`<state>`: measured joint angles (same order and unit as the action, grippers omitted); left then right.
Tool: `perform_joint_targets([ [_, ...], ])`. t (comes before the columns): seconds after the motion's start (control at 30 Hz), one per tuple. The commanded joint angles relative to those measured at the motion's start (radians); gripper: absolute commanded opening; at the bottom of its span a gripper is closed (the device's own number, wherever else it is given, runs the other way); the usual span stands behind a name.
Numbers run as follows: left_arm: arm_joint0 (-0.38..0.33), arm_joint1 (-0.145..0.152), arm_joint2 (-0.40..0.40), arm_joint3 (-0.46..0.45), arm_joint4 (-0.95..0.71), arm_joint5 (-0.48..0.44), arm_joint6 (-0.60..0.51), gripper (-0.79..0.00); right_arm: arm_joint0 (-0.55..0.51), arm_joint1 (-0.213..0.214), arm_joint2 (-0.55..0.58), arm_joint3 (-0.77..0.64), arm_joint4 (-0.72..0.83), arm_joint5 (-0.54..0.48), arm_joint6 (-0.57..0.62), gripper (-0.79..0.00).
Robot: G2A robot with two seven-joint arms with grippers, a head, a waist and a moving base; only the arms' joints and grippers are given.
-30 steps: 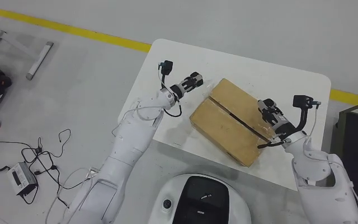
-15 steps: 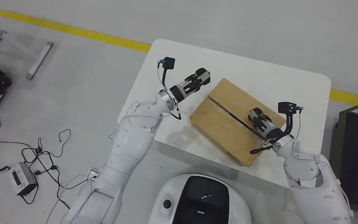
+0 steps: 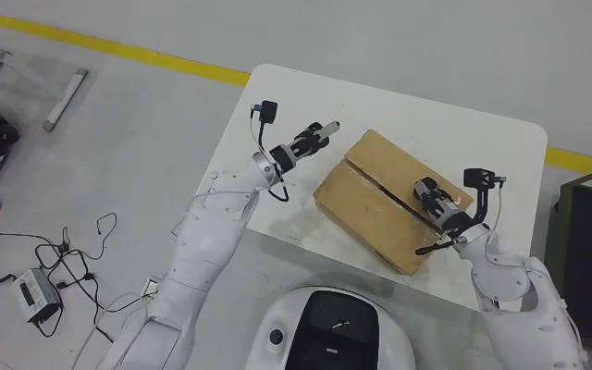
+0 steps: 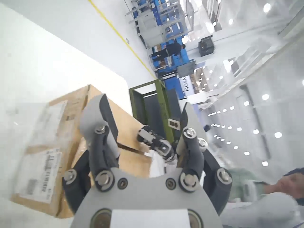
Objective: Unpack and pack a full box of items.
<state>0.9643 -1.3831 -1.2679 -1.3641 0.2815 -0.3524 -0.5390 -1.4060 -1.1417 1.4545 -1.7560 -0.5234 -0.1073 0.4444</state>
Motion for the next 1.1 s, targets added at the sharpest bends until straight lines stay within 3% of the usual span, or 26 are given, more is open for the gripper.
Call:
perform_joint_targets([
  [0.0,0.006,0.006,0.011,0.011,0.279,0.0,0.011,0.0,-0.001,0.0,0.002,-0.003,0.0,-0.002,-0.001,-0.785],
  [0.13,-0.002,0.023,0.061,0.052,0.694,-0.017,0.106,0.0,0.005,0.001,-0.004,-0.002,-0.011,-0.008,0.003,-0.785],
  [0.23,0.004,0.025,0.088,0.081,0.827,-0.012,0.252,0.0,0.008,-0.001,-0.017,-0.006,-0.01,-0.012,0.005,-0.785],
  [0.4,-0.01,0.017,0.115,0.181,0.865,0.002,0.422,0.0,0.021,-0.009,-0.088,-0.006,-0.03,-0.05,-0.021,-0.785],
  [0.53,-0.041,0.006,0.116,0.245,0.77,-0.038,0.498,0.0,0.041,-0.017,-0.149,0.025,-0.078,-0.034,-0.042,-0.785],
  [0.73,-0.076,-0.005,0.133,0.3,0.667,-0.108,0.482,0.0,0.082,-0.027,-0.207,0.103,-0.128,0.001,-0.055,-0.785],
  [1.07,-0.076,-0.007,0.135,0.308,0.647,-0.109,0.47,0.0,0.104,-0.033,-0.221,0.139,-0.134,0.023,-0.054,-0.785],
])
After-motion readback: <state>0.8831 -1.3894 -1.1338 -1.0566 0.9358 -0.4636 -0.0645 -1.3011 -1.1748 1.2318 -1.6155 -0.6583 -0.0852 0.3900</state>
